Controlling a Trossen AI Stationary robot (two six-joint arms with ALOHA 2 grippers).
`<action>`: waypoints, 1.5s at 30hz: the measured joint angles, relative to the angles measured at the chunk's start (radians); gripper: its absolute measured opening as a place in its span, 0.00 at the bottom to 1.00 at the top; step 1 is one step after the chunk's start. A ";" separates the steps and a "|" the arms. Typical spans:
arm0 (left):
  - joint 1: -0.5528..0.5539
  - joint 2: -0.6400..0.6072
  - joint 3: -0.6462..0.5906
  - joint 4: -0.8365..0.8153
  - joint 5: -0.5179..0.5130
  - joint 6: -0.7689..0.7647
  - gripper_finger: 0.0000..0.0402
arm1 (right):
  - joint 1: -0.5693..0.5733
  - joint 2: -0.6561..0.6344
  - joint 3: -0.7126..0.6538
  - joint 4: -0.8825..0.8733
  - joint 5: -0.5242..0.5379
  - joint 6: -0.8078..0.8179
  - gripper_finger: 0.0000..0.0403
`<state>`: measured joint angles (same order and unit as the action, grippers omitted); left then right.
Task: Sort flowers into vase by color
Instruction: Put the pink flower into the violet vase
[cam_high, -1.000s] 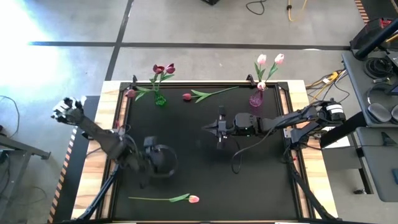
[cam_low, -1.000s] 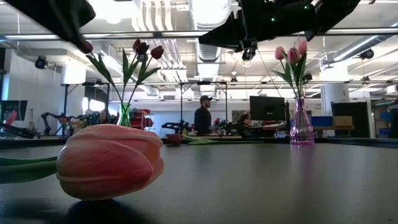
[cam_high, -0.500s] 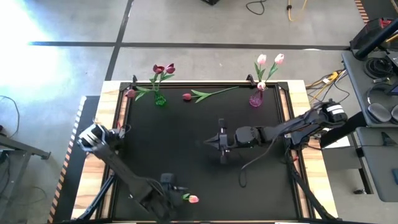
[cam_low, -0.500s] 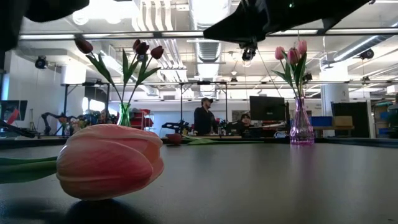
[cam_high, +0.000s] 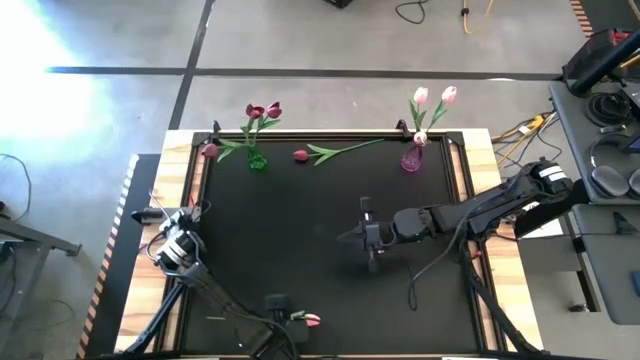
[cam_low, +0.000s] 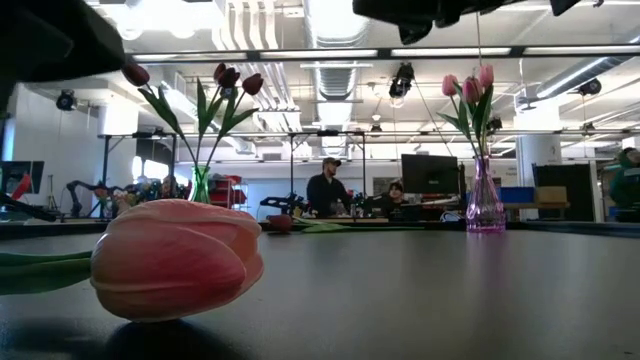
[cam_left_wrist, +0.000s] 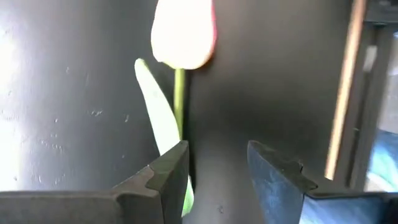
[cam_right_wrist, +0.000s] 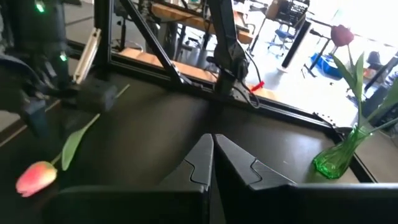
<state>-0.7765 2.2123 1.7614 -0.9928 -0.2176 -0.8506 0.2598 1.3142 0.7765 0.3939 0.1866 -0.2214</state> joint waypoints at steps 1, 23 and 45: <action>0.000 0.002 -0.002 -0.003 0.000 -0.017 0.38 | 0.004 -0.007 0.000 -0.002 0.000 0.000 0.02; 0.035 -0.013 -0.108 0.012 0.009 -0.023 0.14 | 0.024 -0.012 -0.001 -0.055 -0.001 -0.025 0.02; 0.143 -0.536 -0.763 0.722 -0.303 0.048 0.00 | 0.023 -0.017 -0.208 0.133 -0.002 0.046 0.02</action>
<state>-0.6331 1.6759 0.9985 -0.2708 -0.5206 -0.8025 0.2832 1.2976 0.5682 0.5269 0.1851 -0.1759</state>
